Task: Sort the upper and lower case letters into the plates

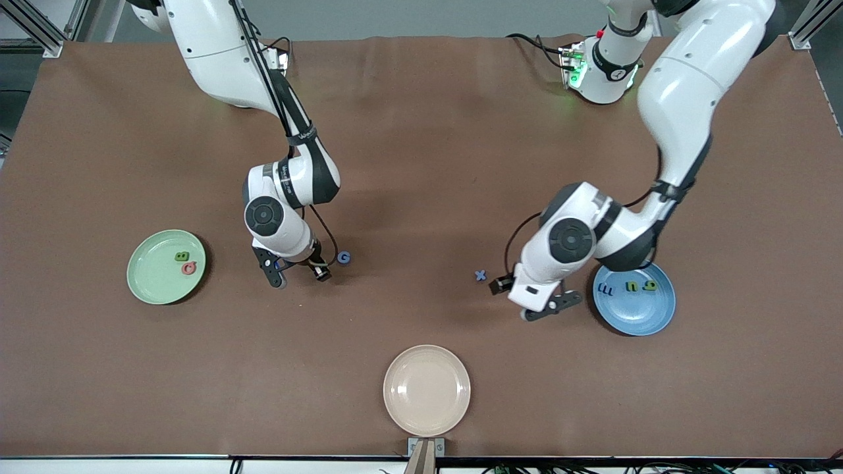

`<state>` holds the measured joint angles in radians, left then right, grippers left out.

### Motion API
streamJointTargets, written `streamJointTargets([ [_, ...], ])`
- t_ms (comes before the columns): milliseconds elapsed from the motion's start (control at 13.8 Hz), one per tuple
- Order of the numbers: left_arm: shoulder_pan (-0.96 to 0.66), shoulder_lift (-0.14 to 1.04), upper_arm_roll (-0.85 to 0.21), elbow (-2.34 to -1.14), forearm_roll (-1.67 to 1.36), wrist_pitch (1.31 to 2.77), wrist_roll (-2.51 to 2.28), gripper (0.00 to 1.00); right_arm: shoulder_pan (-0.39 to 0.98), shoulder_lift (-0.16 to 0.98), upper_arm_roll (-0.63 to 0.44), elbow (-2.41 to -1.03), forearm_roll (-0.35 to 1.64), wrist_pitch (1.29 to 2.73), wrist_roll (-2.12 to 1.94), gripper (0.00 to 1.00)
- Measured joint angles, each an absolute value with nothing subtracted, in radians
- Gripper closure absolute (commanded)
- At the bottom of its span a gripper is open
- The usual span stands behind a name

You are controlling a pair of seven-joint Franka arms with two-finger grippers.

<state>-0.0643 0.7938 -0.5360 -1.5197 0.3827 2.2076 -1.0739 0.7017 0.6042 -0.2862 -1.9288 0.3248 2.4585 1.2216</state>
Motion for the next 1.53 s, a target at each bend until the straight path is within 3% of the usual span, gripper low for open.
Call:
streamJointTargets([
  [218, -0.17, 0.835, -0.457, -1.502, 0.383, 2.246, -1.178, 0.11, 0.702, 0.614, -0.286, -1.921, 0.324, 2.459, 1.222, 0.42],
  [363, -0.231, 0.847, -0.424, -1.489, 0.383, 2.248, -1.23, 0.13, 0.702, 0.615, -0.286, -1.916, 0.323, 2.46, 1.222, 0.57],
  [727, -0.277, 0.874, -0.41, -1.479, 0.383, 2.257, -1.302, 0.32, 0.703, 0.618, -0.286, -1.905, 0.316, 2.457, 1.222, 0.82],
  [945, -0.282, 0.887, -0.408, -1.475, 0.383, 2.259, -1.303, 0.5, 0.701, 0.62, -0.289, -1.885, 0.252, 2.424, 1.22, 0.85],
  [1235, -0.282, 0.889, -0.404, -1.467, 0.383, 2.265, -1.303, 0.74, 0.646, 0.609, -0.308, -1.81, 0.168, 2.23, 1.087, 0.85],
  [1381, -0.282, 0.888, -0.403, -1.464, 0.383, 2.265, -1.307, 0.93, 0.557, 0.575, -0.315, -1.795, 0.166, 2.154, 0.894, 0.85],
  [1526, -0.279, 0.888, -0.4, -1.463, 0.383, 2.265, -1.313, 0.97, 0.444, 0.531, -0.319, -1.801, 0.162, 2.103, 0.659, 0.85],
])
